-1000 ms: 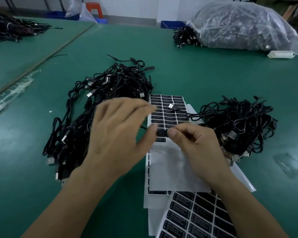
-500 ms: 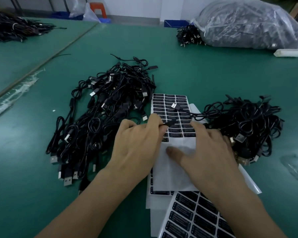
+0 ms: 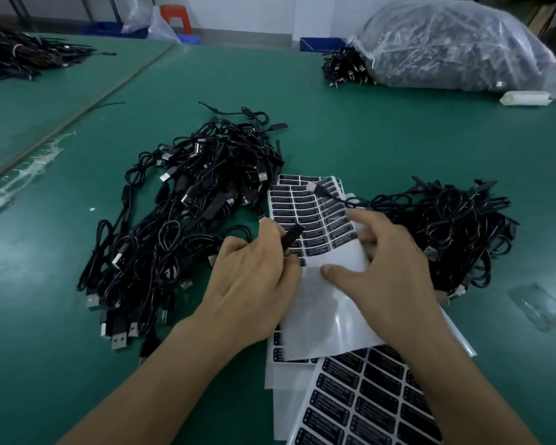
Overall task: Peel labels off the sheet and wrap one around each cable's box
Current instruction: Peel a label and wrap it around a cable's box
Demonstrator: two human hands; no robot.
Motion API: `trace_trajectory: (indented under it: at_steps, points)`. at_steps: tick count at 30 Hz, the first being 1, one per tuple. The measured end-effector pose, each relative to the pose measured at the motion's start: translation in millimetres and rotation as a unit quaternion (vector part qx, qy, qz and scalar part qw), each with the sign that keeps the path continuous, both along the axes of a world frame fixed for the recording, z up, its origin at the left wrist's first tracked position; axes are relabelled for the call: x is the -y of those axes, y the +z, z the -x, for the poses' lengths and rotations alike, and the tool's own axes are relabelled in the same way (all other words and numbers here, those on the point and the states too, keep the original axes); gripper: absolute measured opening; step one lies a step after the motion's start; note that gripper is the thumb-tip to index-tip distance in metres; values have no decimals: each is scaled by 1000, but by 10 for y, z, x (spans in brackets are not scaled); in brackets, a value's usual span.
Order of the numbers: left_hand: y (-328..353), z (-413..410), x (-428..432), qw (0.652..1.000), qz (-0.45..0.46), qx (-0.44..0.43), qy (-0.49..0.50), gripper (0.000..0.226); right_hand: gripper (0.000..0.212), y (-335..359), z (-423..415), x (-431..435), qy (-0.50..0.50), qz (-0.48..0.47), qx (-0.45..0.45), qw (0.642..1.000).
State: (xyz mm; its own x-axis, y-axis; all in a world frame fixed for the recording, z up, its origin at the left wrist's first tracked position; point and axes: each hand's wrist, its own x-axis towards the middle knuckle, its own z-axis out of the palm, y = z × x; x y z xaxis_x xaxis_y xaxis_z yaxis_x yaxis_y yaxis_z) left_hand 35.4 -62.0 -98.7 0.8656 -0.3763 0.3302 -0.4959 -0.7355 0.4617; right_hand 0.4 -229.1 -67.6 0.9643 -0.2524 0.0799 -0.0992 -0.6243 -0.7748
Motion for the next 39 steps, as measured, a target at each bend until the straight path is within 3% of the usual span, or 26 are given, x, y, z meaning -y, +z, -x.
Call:
trace_trajectory:
  at_steps: [5, 8, 12, 16, 28, 35, 39]
  points:
    - [33, 19, 2, 999, 34, -33, -3, 25, 94, 36, -44, 50, -22, -274, -51, 960]
    - [64, 18, -30, 991, 124, -52, 6, 25, 87, 29, -69, 66, -12, -354, -90, 931]
    - [101, 18, -50, 982, 170, -79, 8, 25, 75, 25, -83, 110, -22, -361, -103, 927]
    - [106, 38, -39, 981, 168, -96, -7, 26, 83, 7, -82, 89, 6, -319, -109, 941]
    - [167, 60, -59, 981, 155, -114, 0, 46, 75, -14, -80, 88, 37, -285, -76, 955]
    - [180, 69, -58, 977, 172, -126, -9, 47, 85, -39, -38, 10, 94, -220, -44, 970]
    - [182, 52, -90, 979, 169, -118, -3, 41, 84, -29, -54, 54, 70, -273, -48, 958]
